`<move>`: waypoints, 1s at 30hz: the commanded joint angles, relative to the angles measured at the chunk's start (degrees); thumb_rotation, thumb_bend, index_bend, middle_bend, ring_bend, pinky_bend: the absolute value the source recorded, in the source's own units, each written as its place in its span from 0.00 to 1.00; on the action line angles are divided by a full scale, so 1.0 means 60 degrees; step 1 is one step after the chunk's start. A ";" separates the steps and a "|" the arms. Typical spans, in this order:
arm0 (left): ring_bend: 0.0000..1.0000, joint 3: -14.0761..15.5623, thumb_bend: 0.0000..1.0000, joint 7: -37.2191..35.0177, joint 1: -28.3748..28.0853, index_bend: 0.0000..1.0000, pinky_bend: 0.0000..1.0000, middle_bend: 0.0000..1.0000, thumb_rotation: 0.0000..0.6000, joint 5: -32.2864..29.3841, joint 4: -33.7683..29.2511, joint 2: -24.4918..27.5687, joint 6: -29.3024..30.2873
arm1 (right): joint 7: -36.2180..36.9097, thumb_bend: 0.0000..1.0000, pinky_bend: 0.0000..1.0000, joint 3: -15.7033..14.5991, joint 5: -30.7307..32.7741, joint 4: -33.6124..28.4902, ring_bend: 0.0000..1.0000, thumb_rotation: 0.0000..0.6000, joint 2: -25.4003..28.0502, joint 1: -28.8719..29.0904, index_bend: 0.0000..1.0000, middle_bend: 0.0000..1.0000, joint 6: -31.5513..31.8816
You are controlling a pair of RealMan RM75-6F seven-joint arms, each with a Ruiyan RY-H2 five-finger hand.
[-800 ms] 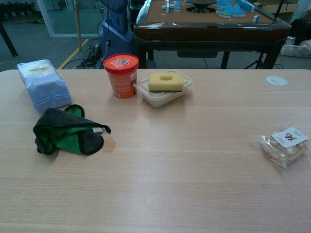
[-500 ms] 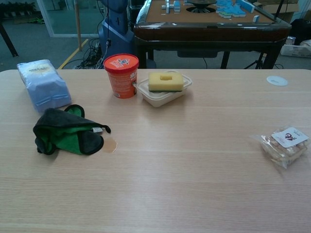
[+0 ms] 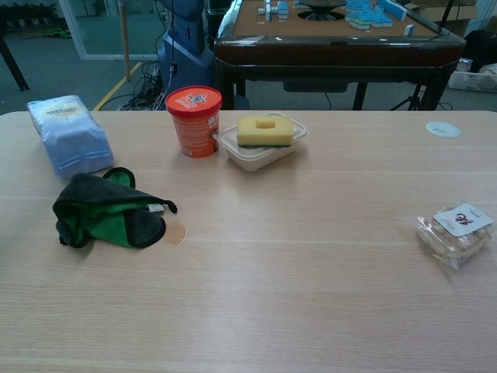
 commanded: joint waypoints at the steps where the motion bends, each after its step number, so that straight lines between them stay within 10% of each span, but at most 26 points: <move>1: 0.21 -0.0296 0.20 0.0275 -0.1019 0.12 0.32 0.15 1.00 -0.0301 0.0303 -0.0169 -0.1298 | -0.0035 0.28 0.27 -0.0002 0.0028 -0.0035 0.24 1.00 0.0020 -0.0005 0.40 0.36 -0.0013; 13: 0.21 -0.0261 0.18 0.0645 -0.2853 0.13 0.34 0.15 1.00 -0.0350 0.2152 -0.1633 -0.3434 | -0.0129 0.28 0.29 0.0000 0.0204 -0.0125 0.24 1.00 0.0068 -0.0098 0.40 0.36 0.0024; 30: 0.21 0.0508 0.18 0.0177 -0.3938 0.12 0.42 0.11 1.00 0.0572 0.4764 -0.3570 -0.4054 | -0.0212 0.28 0.29 0.0030 0.0469 -0.0101 0.24 1.00 0.0026 -0.0107 0.40 0.36 -0.0120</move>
